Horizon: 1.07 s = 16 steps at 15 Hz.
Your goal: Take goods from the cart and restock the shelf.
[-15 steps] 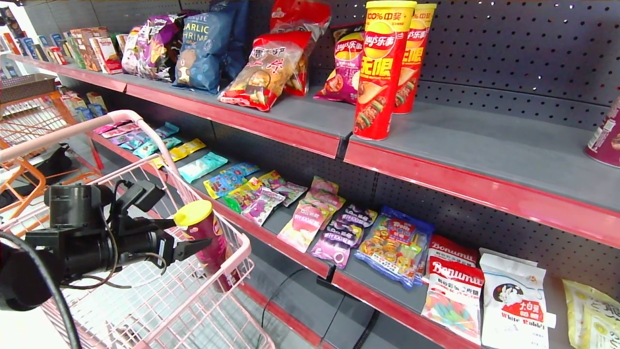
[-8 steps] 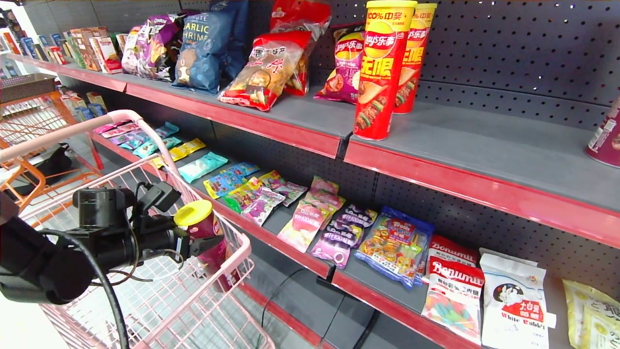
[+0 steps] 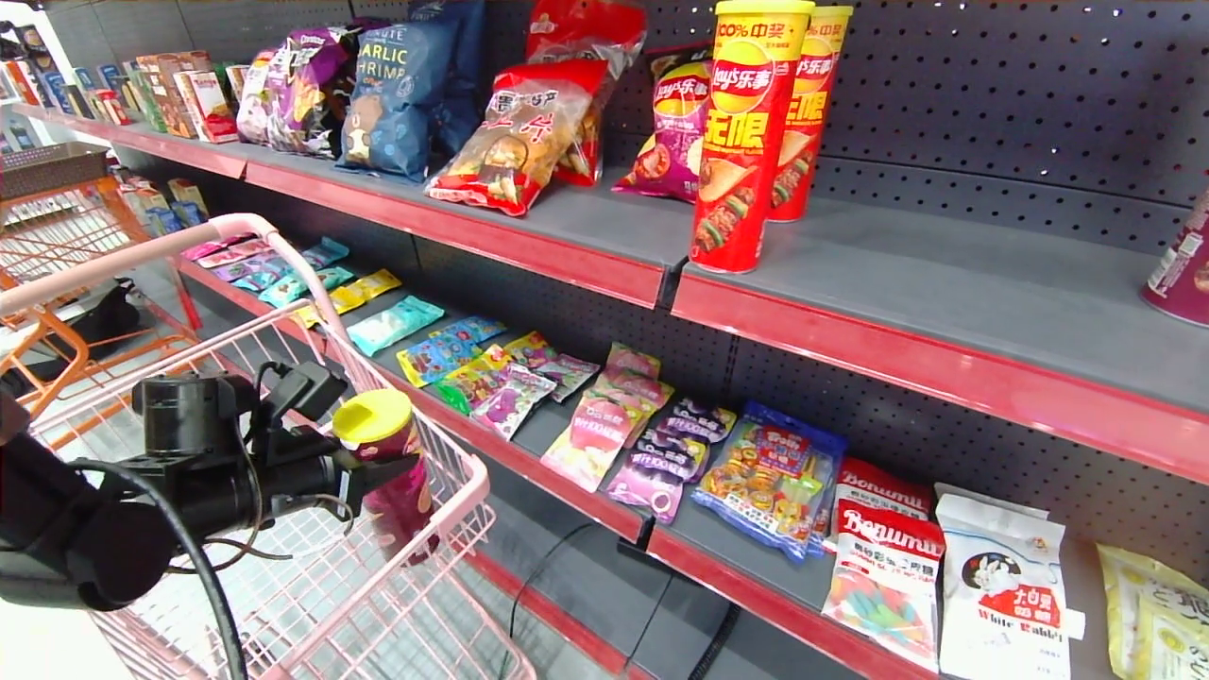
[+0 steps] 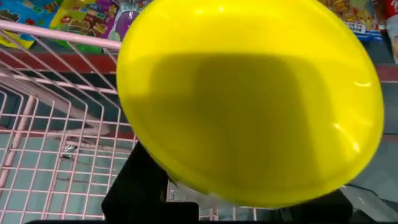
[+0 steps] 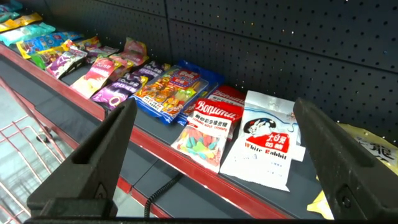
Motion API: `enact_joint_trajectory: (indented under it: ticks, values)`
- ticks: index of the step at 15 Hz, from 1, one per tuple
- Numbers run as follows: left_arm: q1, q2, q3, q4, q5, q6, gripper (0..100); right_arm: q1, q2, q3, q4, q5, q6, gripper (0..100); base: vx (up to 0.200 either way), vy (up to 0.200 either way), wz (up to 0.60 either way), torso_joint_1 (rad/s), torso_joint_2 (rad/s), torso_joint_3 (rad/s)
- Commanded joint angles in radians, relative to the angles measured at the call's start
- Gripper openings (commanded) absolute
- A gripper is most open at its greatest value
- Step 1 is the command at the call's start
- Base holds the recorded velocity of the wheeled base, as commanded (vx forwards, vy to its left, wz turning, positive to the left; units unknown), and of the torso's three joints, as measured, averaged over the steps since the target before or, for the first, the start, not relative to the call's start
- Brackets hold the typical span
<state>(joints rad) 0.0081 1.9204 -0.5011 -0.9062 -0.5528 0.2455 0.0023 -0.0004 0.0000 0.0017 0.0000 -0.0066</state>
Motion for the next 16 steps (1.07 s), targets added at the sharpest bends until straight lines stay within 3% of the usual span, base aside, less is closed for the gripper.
enact_joint_trajectory:
  ticks: [1, 2, 3, 5, 7, 8, 9, 10, 12, 14, 16]
  values:
    - [0.018, -0.146, 0.029, 0.001, 0.007, -0.057, 0, 0.001, 0.0, -0.002, 0.0, 0.0, 0.0, 100, 0.0, 0.0, 0.0, 0.0, 0.0, 0.0]
    - [0.02, -0.184, 0.03, 0.006, 0.011, -0.089, 0, 0.001, 0.0, 0.0, 0.0, 0.0, 0.0, 100, 0.0, 0.0, 0.0, 0.0, 0.0, 0.0]
    - [0.026, -0.336, 0.029, 0.059, 0.031, -0.181, 0, 0.001, 0.0, 0.0, 0.0, 0.0, -0.001, 100, 0.0, 0.0, 0.0, 0.0, 0.0, 0.0]
    - [0.079, -0.564, -0.001, 0.247, 0.039, -0.19, 0, 0.001, 0.0, 0.0, 0.0, 0.0, 0.0, 100, 0.0, 0.0, 0.0, 0.0, 0.0, 0.0]
    - [0.147, -0.853, -0.082, 0.547, 0.037, -0.196, 0, 0.001, 0.0, 0.0, 0.0, 0.0, 0.004, 100, 0.0, 0.0, 0.0, 0.0, 0.0, 0.0]
    - [0.159, -0.903, -0.1, 0.61, 0.037, -0.196, 0, 0.001, 0.0, 0.0, 0.0, 0.0, 0.004, 100, 0.0, 0.0, 0.0, 0.0, 0.0, 0.0]
    - [0.187, -1.101, -0.157, 0.842, 0.034, -0.219, 0, 0.001, 0.0, 0.0, 0.0, 0.0, 0.002, 100, 0.0, 0.0, 0.0, 0.0, 0.0, 0.0]
    - [0.187, -1.176, -0.172, 0.917, 0.034, -0.235, 0, 0.001, 0.0, 0.0, 0.0, 0.0, 0.002, 100, 0.0, 0.0, 0.0, 0.0, 0.0, 0.0]
    - [0.187, -1.353, -0.162, 0.998, 0.033, -0.264, 0, 0.001, 0.0, 0.0, 0.0, 0.0, 0.0, 100, 0.0, 0.0, 0.0, 0.0, 0.0, 0.0]
    - [0.187, -1.446, -0.146, 1.049, 0.04, -0.328, 0, 0.001, 0.0, 0.0, 0.0, 0.0, 0.0, 100, 0.0, 0.0, 0.0, 0.0, 0.0, 0.0]
    - [0.188, -1.479, -0.106, 1.069, 0.122, -0.331, 0, 0.001, 0.0, 0.0, 0.0, 0.0, 0.002, 100, 0.0, 0.0, 0.0, 0.0, 0.0, 0.0]
